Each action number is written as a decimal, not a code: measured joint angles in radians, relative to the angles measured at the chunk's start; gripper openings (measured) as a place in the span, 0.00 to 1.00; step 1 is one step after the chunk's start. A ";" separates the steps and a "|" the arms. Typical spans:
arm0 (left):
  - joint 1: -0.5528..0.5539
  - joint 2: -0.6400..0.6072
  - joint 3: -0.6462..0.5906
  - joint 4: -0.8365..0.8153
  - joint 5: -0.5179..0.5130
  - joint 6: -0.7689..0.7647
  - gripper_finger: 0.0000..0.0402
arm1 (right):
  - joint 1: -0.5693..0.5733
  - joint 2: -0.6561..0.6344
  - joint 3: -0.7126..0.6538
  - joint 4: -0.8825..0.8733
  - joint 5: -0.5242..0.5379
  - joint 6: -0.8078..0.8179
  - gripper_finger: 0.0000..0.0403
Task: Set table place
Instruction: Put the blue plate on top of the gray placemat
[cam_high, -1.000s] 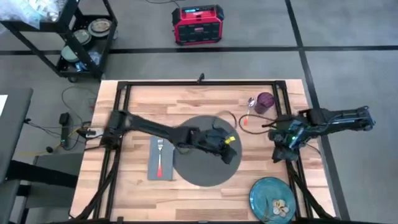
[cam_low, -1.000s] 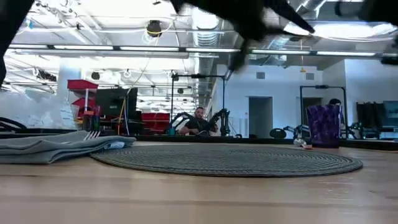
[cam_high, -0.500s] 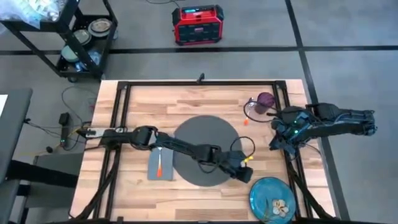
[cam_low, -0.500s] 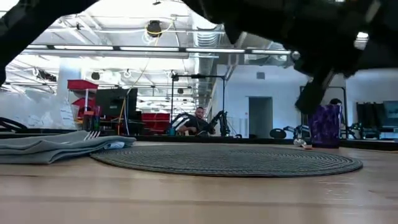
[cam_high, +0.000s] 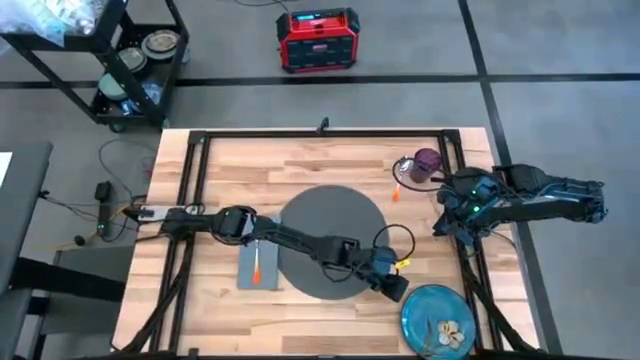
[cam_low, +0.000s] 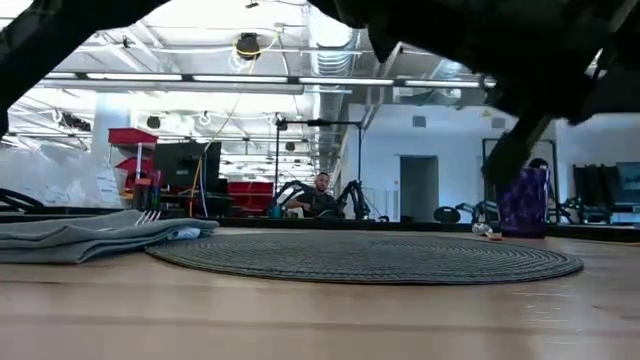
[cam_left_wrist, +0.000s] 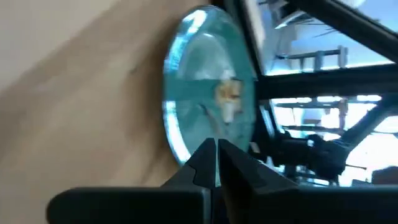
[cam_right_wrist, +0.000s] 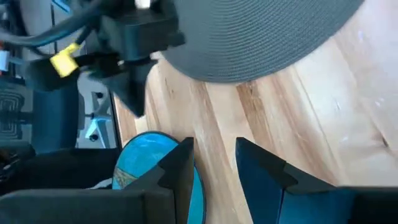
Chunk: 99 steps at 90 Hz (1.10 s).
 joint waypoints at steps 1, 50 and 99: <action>-0.002 0.001 0.000 0.007 0.001 -0.001 0.00 | -0.002 0.000 0.000 0.001 0.000 0.000 0.27; -0.019 0.001 -0.001 0.002 0.091 0.069 0.00 | 0.128 0.024 -0.021 -0.025 -0.071 0.166 0.26; -0.006 -0.222 -0.002 -0.251 0.119 0.394 0.00 | 0.596 0.251 -0.216 0.289 -0.037 0.374 0.00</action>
